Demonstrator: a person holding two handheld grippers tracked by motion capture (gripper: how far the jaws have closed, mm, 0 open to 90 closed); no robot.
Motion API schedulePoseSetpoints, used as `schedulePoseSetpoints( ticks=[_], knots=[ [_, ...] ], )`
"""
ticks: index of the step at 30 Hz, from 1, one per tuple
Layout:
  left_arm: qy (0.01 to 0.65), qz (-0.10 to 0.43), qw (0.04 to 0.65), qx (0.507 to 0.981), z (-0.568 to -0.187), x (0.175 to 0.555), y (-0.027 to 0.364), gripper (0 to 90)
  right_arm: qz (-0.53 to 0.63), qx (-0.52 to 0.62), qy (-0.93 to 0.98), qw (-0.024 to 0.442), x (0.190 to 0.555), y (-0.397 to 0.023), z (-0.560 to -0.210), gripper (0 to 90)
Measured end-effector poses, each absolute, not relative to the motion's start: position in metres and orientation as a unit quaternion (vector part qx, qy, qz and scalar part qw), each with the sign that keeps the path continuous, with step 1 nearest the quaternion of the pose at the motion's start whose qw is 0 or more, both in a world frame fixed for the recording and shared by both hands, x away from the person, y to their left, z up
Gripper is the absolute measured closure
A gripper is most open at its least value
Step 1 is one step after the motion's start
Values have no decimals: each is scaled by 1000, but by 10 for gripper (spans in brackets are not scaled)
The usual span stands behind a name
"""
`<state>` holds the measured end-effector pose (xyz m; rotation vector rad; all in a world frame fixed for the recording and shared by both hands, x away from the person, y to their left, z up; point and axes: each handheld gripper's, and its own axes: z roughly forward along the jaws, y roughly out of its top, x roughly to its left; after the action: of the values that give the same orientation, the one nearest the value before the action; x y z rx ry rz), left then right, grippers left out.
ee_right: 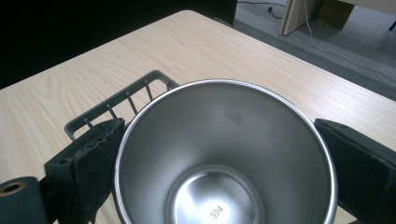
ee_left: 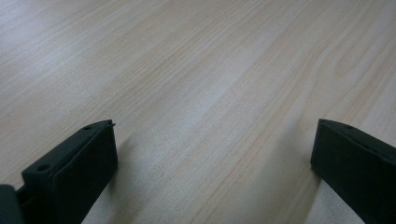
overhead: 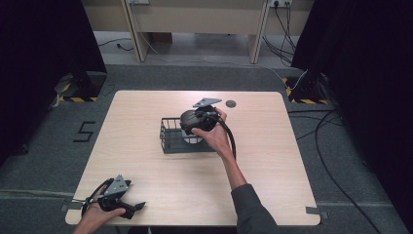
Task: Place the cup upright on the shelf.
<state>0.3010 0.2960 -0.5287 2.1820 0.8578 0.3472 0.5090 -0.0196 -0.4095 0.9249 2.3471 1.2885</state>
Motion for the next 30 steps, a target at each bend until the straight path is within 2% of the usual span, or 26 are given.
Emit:
schedulePoseSetpoints(
  ticks=[24, 27, 28, 29, 30],
  knots=[
    [335, 136, 376, 854, -529, 301, 296, 0, 450, 320, 812, 190, 504, -15, -403, 48],
    [335, 136, 376, 854, -529, 301, 296, 0, 462, 318, 805, 192, 503, -16, -399, 68],
    [335, 136, 376, 853, -529, 301, 296, 0, 464, 319, 804, 192, 502, -16, -398, 107],
    [335, 136, 376, 853, -529, 301, 296, 0, 471, 318, 801, 188, 502, -18, -395, 199],
    [335, 137, 376, 853, -529, 301, 296, 0, 475, 317, 800, 186, 502, -18, -394, 208]
  ],
)
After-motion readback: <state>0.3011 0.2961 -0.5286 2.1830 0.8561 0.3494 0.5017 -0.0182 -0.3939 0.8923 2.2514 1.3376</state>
